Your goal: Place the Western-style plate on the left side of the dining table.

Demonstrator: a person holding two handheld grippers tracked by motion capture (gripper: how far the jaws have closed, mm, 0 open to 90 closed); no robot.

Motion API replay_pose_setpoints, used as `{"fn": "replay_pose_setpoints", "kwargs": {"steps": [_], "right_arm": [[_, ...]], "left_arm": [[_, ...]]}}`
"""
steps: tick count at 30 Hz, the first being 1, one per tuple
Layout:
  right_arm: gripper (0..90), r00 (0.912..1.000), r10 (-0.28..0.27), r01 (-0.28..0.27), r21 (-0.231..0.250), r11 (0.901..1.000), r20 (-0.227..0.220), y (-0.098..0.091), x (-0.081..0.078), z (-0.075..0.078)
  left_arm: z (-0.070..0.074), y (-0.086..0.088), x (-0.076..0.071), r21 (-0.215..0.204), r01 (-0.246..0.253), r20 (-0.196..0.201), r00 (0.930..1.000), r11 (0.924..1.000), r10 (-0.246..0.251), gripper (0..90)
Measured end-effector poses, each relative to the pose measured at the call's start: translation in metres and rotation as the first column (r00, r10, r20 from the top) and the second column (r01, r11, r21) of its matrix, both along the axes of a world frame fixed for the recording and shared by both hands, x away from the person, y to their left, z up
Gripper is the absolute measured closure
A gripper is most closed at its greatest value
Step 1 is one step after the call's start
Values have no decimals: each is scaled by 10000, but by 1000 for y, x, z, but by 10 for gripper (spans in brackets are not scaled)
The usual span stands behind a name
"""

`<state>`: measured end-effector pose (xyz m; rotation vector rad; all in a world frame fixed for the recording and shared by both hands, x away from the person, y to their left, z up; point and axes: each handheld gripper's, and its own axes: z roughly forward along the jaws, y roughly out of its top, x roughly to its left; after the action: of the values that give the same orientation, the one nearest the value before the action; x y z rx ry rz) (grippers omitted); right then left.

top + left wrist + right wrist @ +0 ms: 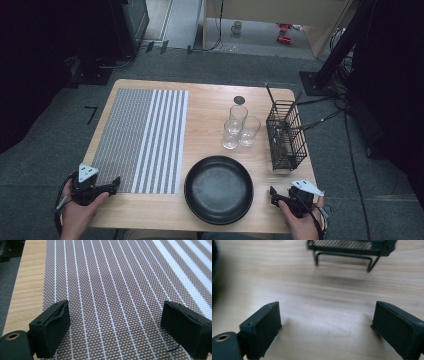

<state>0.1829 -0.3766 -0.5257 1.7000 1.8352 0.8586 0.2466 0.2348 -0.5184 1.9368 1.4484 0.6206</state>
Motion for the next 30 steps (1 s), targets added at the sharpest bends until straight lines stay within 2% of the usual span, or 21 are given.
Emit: {"fn": "replay_pose_setpoints", "kwargs": {"steps": [1, 7, 10, 11, 13, 15, 20, 23, 28, 30], "right_arm": [[67, 9995, 316, -317, -75, 9995, -16, -2, -1, 0], [77, 9995, 306, -307, 152, 9994, 75, -4, -6, 0], [76, 9993, 156, -164, 228, 9996, 337, -4, -9, 2], [76, 9991, 146, -158, 316, 9994, 395, -3, -10, 2], [76, 9988, 185, -204, 403, 9990, 457, 0, -11, 3], [76, 9981, 307, -322, 286, 9991, 531, 4, -11, 5], [77, 9977, 324, -354, 516, 9980, 590, 11, -10, 10], [134, 9969, 270, -309, 523, 9982, 744, 14, -11, 14], [133, 9959, 75, -151, 838, 9964, 900, 16, -11, 21], [133, 9956, 129, -205, 814, 9965, 930, 17, -10, 24]], "left_arm": [[0, 0, 0, -2, -1, 1, 10000, 10000, 1, 92], [1, 0, -3, 106, -22, 14, 10000, 9999, 22, 91], [2, -1, -5, 165, -161, 82, 9998, 9997, 159, 91], [3, -1, -6, 109, -175, 79, 9998, 9998, 174, 91], [5, -2, -7, -306, -84, 146, 9999, 9995, 88, 92], [7, -5, -7, -346, -93, 303, 9995, 9994, 103, 92], [13, -17, -10, -418, 204, 451, 9988, 9989, -185, 92], [15, -27, -11, -345, 408, 563, 9977, 9986, -388, 92], [20, -43, -9, -424, 660, 749, 9952, 9969, -627, 92], [22, -50, -9, -455, 758, 841, 9939, 9961, -718, 92]]}}
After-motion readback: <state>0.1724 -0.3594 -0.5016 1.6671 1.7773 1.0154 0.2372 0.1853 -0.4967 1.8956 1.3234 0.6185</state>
